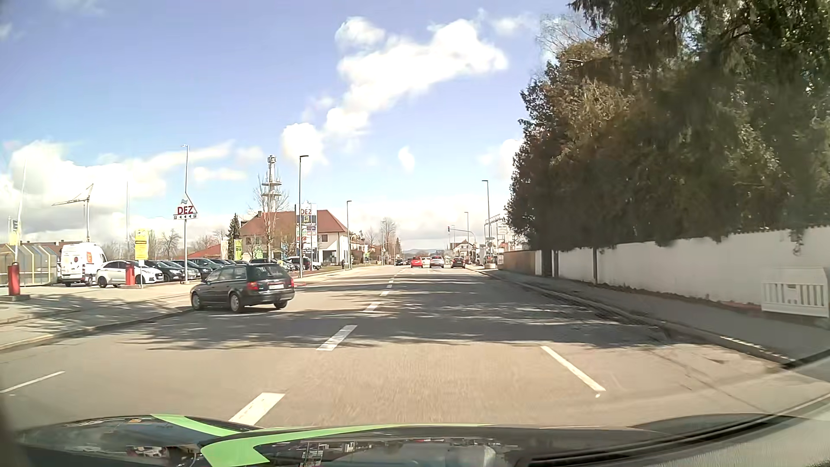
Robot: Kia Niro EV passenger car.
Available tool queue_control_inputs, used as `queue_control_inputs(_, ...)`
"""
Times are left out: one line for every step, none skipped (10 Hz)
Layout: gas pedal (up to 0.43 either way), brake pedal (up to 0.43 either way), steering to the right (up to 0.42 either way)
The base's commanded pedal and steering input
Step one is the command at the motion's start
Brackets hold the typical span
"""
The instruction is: Follow the waypoints while adhering to traffic rules and regulations
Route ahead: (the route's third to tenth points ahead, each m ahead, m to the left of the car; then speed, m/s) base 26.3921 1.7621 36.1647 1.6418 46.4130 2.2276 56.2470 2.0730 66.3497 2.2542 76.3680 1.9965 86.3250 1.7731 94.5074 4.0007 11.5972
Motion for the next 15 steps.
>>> queue_control_inputs(0.280, 0.000, -0.004)
queue_control_inputs(0.280, 0.000, -0.006)
queue_control_inputs(0.280, 0.000, -0.008)
queue_control_inputs(0.280, 0.000, -0.011)
queue_control_inputs(0.280, 0.000, -0.012)
queue_control_inputs(0.280, 0.000, -0.014)
queue_control_inputs(0.268, 0.000, -0.015)
queue_control_inputs(0.268, 0.000, -0.016)
queue_control_inputs(0.248, 0.000, -0.017)
queue_control_inputs(0.177, 0.000, -0.017)
queue_control_inputs(0.020, 0.000, -0.017)
queue_control_inputs(0.000, 0.000, -0.017)
queue_control_inputs(0.000, 0.000, -0.017)
queue_control_inputs(0.000, 0.000, -0.017)
queue_control_inputs(0.000, 0.000, -0.017)
